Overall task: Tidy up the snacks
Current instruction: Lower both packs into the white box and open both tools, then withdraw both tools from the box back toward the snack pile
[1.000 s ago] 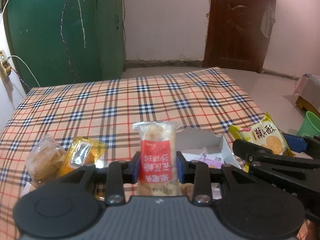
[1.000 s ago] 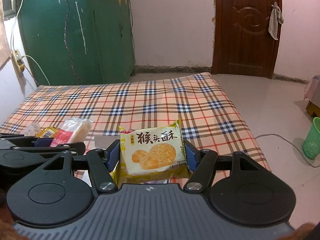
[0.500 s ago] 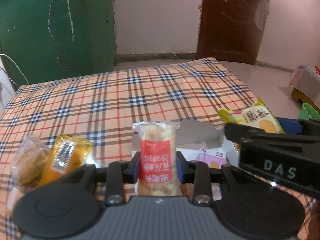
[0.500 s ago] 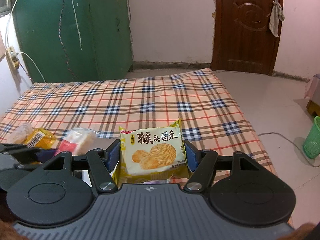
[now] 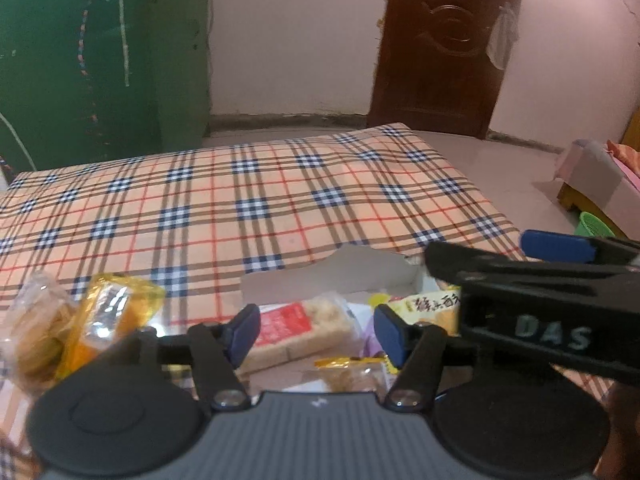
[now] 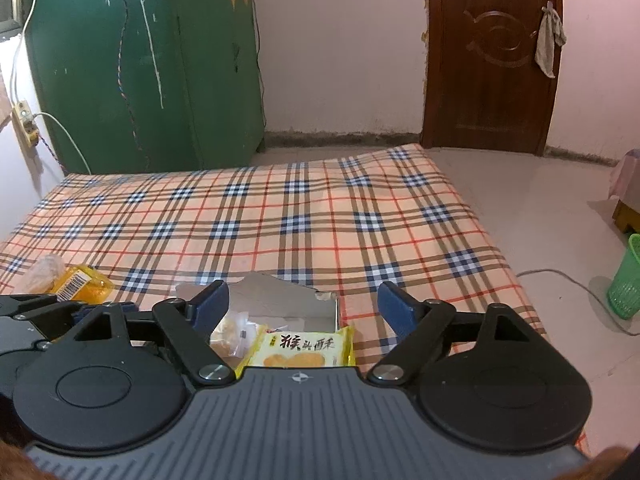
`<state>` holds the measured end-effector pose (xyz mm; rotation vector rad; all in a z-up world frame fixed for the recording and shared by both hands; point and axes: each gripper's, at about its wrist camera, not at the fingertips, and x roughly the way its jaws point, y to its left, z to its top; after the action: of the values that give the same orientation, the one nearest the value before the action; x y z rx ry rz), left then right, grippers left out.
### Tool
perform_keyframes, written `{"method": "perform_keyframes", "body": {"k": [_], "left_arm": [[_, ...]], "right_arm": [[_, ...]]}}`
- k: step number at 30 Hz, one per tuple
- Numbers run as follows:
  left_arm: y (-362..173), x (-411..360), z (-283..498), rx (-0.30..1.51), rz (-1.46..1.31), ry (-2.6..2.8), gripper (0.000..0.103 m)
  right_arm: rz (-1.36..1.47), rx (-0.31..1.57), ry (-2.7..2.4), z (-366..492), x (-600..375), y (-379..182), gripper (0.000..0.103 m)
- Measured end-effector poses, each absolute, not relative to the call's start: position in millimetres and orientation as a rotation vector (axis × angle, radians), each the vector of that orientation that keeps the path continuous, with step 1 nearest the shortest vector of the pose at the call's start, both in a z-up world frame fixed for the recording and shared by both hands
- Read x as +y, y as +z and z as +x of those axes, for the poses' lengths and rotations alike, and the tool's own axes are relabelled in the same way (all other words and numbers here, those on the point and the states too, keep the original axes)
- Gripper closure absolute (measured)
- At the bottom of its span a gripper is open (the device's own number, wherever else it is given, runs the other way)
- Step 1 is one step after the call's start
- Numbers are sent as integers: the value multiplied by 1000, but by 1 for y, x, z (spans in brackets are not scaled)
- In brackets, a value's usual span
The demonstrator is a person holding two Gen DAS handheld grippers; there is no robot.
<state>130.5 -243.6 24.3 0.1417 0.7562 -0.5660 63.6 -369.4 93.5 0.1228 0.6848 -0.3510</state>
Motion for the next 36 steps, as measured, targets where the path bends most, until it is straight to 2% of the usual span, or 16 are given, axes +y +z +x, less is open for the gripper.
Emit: {"method": "perform_keyframes", "body": {"k": [5, 11, 36], "left_arm": [[33, -228, 122, 736, 150, -520, 25], [47, -210, 103, 689, 185, -454, 15], [55, -131, 61, 670, 147, -357, 14]], "right_arm": [[107, 656, -356, 46, -359, 107, 0], [62, 634, -382, 24, -344, 118, 0], [51, 667, -308, -21, -281, 122, 0]]}}
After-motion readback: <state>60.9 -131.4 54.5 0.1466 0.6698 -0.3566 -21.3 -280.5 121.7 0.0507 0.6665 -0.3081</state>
